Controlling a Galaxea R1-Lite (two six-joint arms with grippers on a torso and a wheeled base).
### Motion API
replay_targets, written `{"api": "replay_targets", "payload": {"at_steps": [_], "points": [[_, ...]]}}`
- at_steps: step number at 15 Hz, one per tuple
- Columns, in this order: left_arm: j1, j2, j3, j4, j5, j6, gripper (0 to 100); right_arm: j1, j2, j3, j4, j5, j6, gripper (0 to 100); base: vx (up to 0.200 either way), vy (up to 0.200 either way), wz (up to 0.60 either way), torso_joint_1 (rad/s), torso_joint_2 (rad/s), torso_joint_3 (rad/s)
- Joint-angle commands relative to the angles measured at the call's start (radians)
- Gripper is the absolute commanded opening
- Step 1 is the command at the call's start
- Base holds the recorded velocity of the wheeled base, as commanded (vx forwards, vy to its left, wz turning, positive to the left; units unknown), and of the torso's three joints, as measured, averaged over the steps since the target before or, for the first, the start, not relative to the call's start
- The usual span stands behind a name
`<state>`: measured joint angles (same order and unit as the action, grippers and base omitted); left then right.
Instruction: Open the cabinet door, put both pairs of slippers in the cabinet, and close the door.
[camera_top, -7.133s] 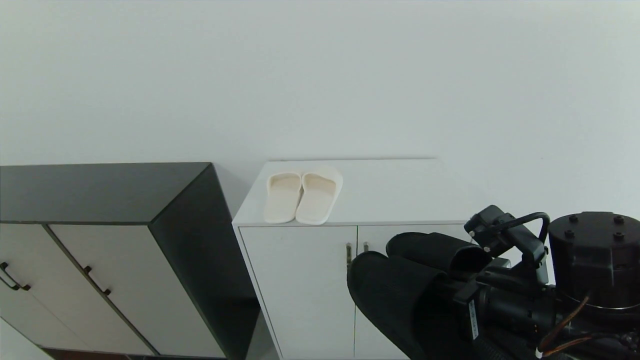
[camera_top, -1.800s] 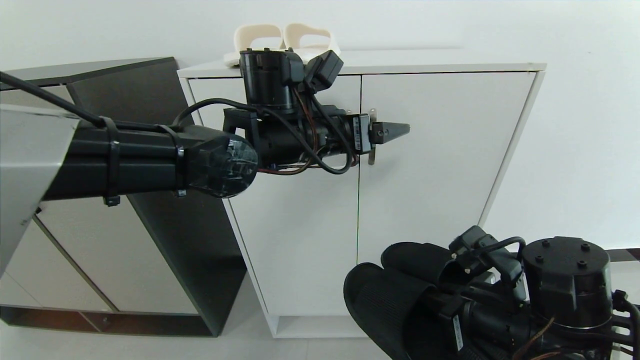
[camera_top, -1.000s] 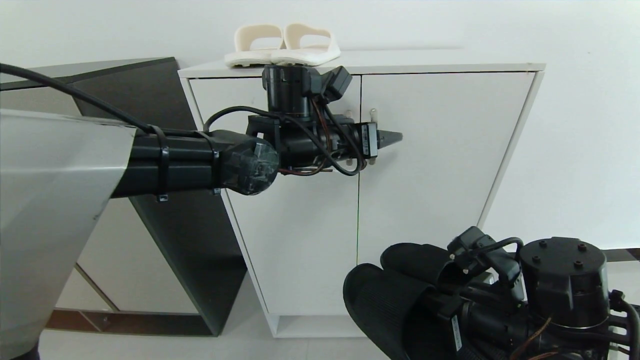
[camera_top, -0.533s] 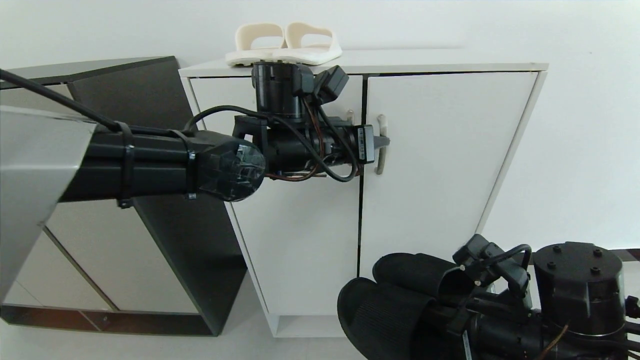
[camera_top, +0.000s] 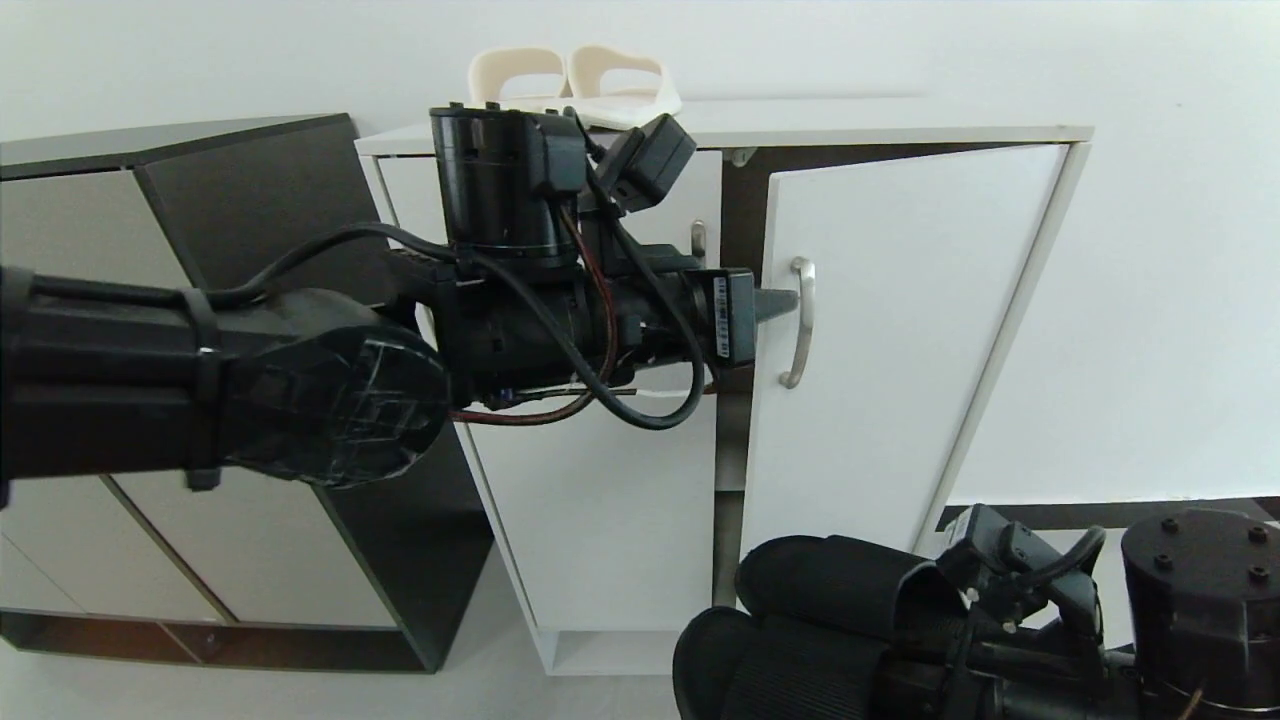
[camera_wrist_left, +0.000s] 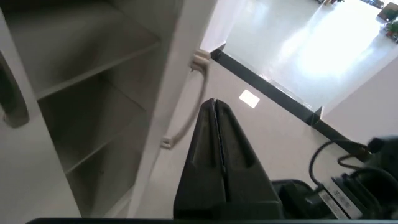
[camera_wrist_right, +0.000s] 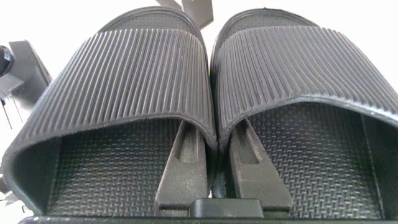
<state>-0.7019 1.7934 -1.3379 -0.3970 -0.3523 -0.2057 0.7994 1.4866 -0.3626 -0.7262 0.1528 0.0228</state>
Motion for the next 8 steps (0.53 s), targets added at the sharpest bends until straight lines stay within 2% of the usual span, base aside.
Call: {"api": "replay_targets", "payload": {"at_steps": [1,2,5,8], "points": [[-0.008,-0.117,0.089,-0.008,0.001,0.000,0,0.001,-0.014,0.004,0.002,0.001,-0.014,0,0.000,0.000,0.00,0.000,0.00,0.000],[-0.007,-0.129,0.100,-0.008,0.001,0.000,0,0.003,-0.014,0.007,0.002,0.001,-0.020,0,0.000,0.000,0.00,0.000,0.00,0.000],[0.073,-0.118,0.097,-0.026,0.001,-0.001,0,0.032,-0.023,0.008,0.027,-0.001,-0.027,0,0.000,0.000,0.00,0.000,0.00,0.000],[0.087,-0.023,0.019,-0.036,0.019,-0.004,0,0.041,-0.029,0.010,0.027,-0.001,-0.040,0,0.000,0.000,0.00,0.000,0.00,0.000]]}}
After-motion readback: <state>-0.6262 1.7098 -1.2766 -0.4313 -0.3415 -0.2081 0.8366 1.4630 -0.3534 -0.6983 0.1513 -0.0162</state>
